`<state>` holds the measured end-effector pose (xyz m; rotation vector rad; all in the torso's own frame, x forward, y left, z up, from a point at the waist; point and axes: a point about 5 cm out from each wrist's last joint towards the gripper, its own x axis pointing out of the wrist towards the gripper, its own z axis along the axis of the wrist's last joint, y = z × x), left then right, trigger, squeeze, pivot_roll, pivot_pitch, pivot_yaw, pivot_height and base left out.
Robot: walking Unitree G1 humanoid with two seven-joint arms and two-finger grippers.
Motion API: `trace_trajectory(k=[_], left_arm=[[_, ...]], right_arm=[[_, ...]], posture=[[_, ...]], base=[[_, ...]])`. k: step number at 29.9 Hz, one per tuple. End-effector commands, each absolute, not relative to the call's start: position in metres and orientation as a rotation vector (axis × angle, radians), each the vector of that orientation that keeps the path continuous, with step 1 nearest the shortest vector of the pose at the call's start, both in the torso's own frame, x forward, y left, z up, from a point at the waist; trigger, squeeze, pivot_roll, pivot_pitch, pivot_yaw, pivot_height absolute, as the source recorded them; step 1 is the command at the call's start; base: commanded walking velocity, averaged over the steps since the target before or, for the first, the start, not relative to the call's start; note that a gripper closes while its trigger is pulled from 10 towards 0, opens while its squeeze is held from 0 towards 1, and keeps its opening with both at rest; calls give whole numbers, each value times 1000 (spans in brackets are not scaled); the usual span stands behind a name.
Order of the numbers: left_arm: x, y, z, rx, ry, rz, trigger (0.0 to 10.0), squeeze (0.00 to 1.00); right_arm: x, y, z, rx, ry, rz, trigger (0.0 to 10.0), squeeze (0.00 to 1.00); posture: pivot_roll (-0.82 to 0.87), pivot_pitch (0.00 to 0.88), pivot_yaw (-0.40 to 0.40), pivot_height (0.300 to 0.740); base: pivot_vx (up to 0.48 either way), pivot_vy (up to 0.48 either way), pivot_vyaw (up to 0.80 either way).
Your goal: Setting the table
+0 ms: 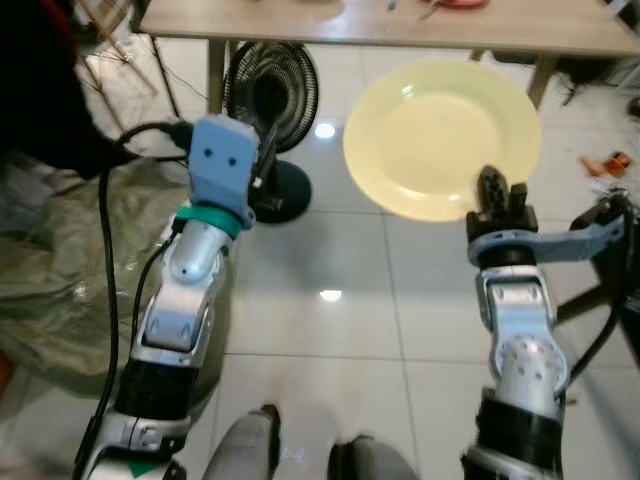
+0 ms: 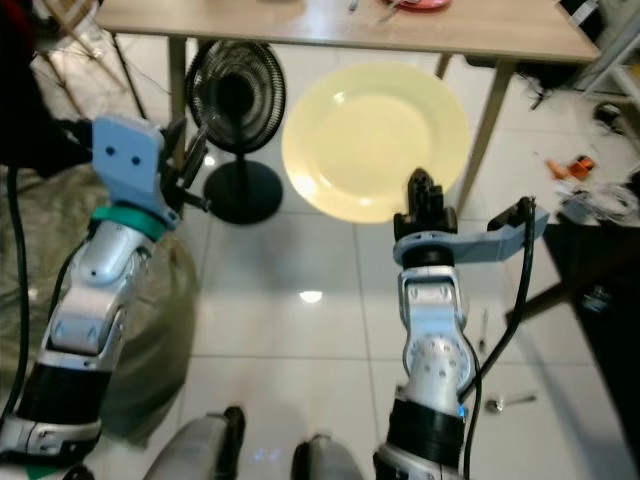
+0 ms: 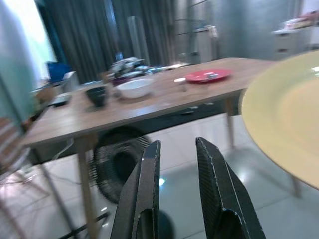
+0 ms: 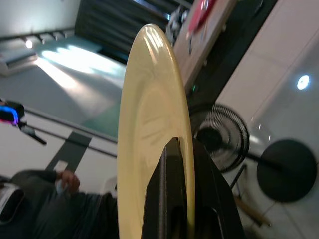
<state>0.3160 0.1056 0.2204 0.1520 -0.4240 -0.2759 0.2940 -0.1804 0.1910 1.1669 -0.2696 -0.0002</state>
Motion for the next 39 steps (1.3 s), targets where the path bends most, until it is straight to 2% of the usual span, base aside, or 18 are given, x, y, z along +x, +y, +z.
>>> trace_trajectory(k=[1,39], left_arm=[[315,104,218,156,-414,-289,10000,0],[316,102,218,152,-416,-293,10000,0]], right_arm=[[291,-184,190,1165,-281,-18,10000,0],[291,-187,190,1165,-291,-30,10000,0]], posture=[[122,65,21,740],[119,68,22,740]], base=[[-270,0,0],[-267,0,0]])
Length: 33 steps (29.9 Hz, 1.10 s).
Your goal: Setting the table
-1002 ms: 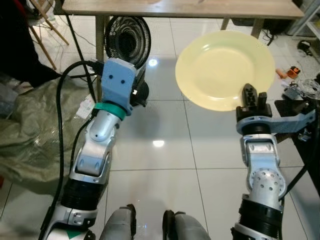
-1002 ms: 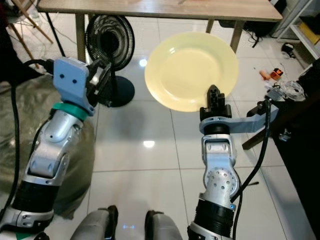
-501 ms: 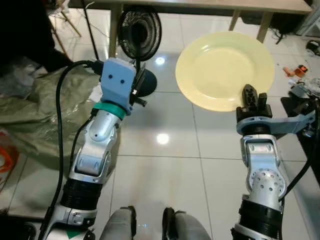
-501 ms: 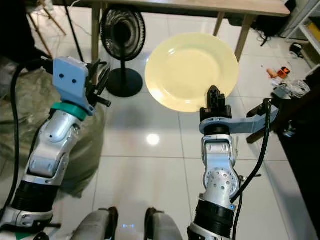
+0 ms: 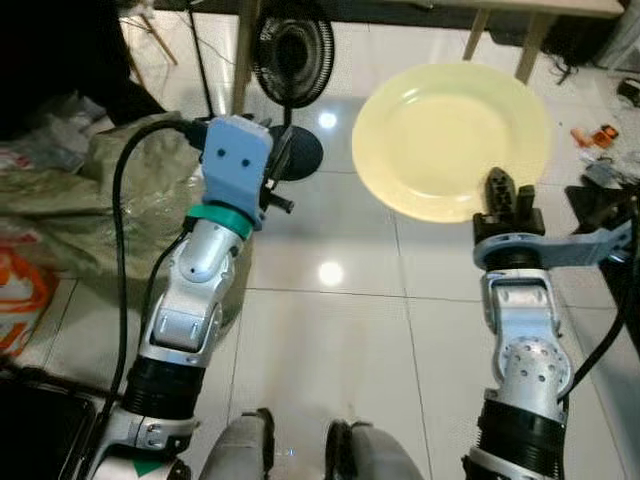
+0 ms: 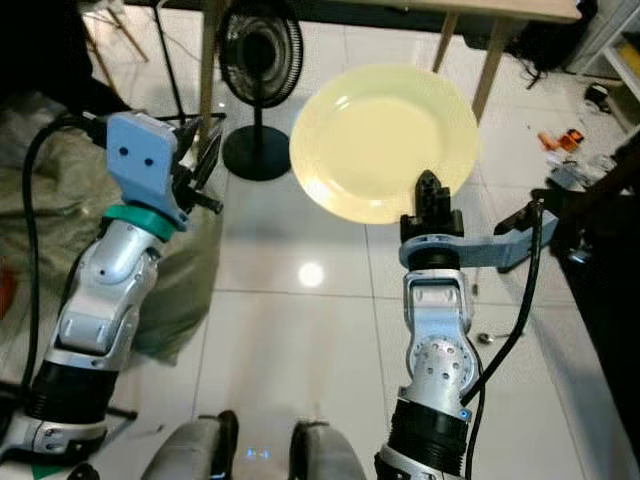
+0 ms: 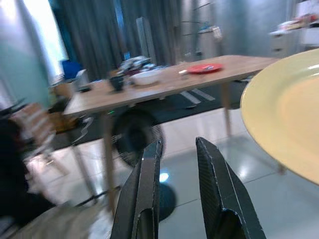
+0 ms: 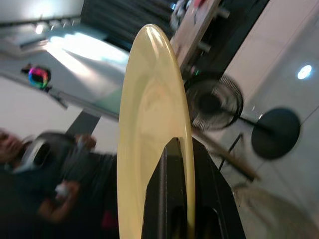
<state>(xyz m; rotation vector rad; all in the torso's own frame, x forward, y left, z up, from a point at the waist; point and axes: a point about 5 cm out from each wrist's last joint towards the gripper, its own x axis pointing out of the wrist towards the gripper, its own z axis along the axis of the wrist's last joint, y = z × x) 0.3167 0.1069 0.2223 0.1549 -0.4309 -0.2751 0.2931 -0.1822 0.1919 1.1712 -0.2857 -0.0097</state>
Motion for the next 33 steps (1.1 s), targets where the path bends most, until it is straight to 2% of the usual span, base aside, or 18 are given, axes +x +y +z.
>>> trace_trajectory(k=[1,11,19,27,33], left_arm=[[316,102,218,152,-416,-293,10000,0],[316,102,218,152,-416,-295,10000,0],[317,101,218,151,-415,-299,10000,0],[320,98,216,148,-397,-340,10000,0],[324,95,210,67,-325,-387,10000,0]], right_arm=[[291,-187,190,1165,-291,-30,10000,0],[291,-187,190,1161,-292,-31,10000,0],[293,-196,196,1071,-315,-27,10000,0],[293,-193,199,922,-250,65,10000,0],[291,-191,208,723,-214,169,10000,0]], posture=[[119,67,23,740],[118,68,24,740],[115,64,25,740],[102,62,18,740],[91,58,-1,740]], base=[[-270,0,0],[-268,0,0],[-258,0,0],[0,0,0],[0,0,0]])
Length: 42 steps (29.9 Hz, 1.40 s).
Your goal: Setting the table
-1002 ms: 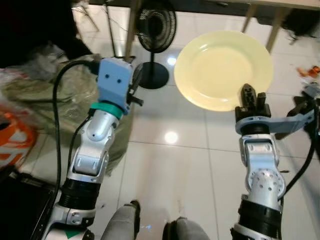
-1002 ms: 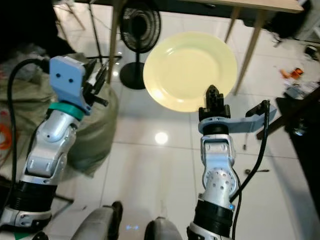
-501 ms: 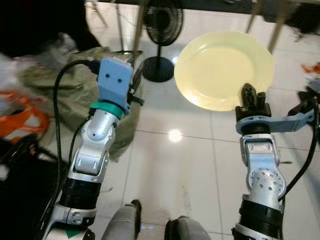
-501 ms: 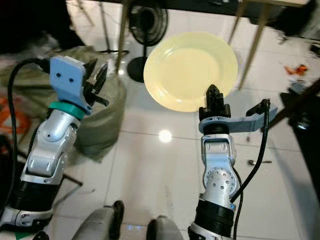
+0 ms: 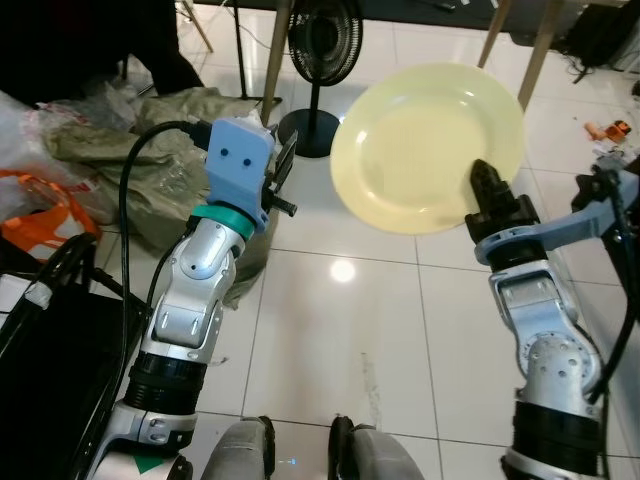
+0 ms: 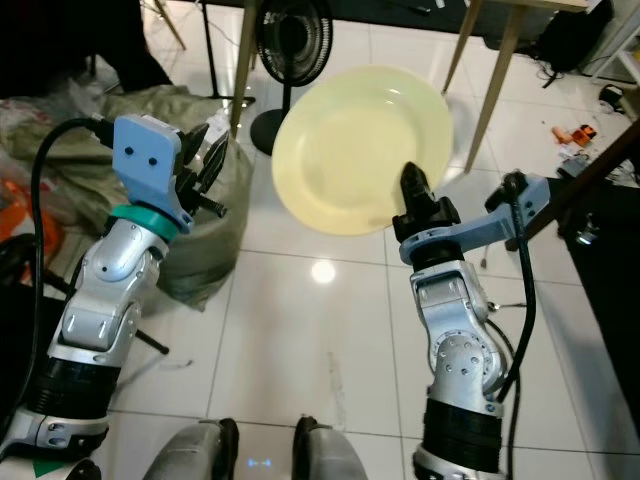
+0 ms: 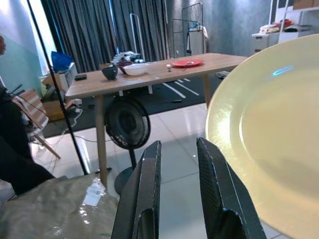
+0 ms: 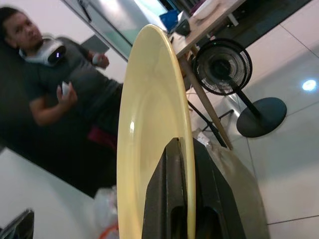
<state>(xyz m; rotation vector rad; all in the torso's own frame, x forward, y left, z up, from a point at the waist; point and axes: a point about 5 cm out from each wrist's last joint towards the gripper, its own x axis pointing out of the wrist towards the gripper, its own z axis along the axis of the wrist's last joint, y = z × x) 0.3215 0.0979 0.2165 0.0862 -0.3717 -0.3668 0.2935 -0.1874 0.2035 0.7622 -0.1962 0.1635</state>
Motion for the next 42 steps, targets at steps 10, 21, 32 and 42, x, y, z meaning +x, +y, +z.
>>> trace_trajectory(k=[10,21,32,42], left_arm=[[323,90,206,11,-290,-411,10000,0],[327,90,202,-65,-215,-396,10000,0],[329,89,200,-82,-146,-382,10000,0],[330,93,199,-42,-135,-378,10000,0]], right_arm=[[295,-197,214,701,-223,174,10000,0],[298,-209,208,662,-194,106,10000,0],[301,-220,207,647,-198,53,10000,0],[300,-224,203,616,-188,35,10000,0]], posture=[[91,55,-7,740],[86,59,-5,740],[88,69,0,740],[88,72,1,740]], base=[[0,0,0],[0,0,-727],[0,0,-800],[0,0,-800]])
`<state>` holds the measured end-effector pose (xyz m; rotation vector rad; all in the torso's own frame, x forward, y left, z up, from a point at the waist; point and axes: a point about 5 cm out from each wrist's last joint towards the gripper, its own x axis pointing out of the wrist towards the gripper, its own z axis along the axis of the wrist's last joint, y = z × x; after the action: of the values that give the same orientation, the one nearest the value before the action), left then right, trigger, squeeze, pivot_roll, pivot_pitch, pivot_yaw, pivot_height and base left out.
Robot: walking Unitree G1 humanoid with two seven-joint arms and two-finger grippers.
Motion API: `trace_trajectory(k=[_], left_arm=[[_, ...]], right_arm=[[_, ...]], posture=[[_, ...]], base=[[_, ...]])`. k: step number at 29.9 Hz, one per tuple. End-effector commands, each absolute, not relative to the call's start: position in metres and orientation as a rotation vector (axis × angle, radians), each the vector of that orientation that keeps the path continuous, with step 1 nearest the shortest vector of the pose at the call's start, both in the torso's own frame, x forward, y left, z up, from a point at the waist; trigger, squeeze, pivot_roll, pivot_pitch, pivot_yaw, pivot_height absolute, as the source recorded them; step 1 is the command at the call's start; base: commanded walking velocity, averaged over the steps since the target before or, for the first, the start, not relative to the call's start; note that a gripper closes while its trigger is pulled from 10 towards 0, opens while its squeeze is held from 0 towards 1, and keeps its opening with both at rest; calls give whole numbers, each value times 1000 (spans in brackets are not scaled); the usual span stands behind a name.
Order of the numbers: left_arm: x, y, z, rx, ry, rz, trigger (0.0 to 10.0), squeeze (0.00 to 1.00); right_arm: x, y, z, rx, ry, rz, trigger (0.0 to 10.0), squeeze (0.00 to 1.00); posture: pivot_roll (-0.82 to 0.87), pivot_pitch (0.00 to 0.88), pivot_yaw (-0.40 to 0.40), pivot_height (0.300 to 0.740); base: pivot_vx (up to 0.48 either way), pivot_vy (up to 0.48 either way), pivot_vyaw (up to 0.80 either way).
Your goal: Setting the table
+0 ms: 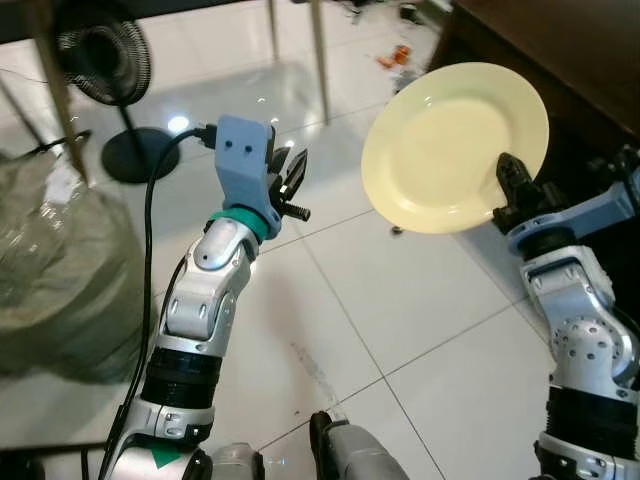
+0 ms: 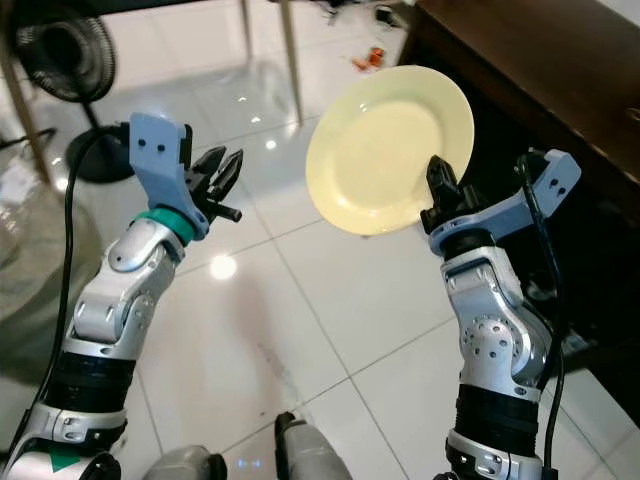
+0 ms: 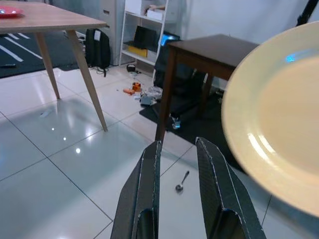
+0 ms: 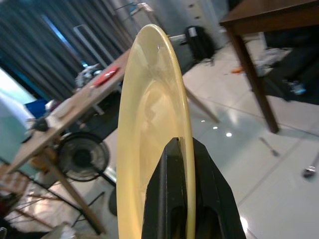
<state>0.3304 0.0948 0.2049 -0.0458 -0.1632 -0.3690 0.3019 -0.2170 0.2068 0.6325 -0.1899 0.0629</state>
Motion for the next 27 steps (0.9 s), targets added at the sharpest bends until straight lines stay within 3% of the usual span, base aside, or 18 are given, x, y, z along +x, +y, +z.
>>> trace_trajectory(k=[1,12,27], left_arm=[[330,93,199,-42,-135,-378,10000,0],[332,112,197,92,-124,-425,10000,0],[334,108,202,79,-143,-412,10000,0]], right_arm=[[300,-224,203,616,-188,35,10000,0],[286,-223,172,369,-77,76,10000,0],[284,-231,179,490,-148,-17,10000,0]], posture=[[88,72,1,740],[95,80,7,740],[94,79,16,740]], base=[[0,0,-800],[0,0,-800],[0,0,-800]])
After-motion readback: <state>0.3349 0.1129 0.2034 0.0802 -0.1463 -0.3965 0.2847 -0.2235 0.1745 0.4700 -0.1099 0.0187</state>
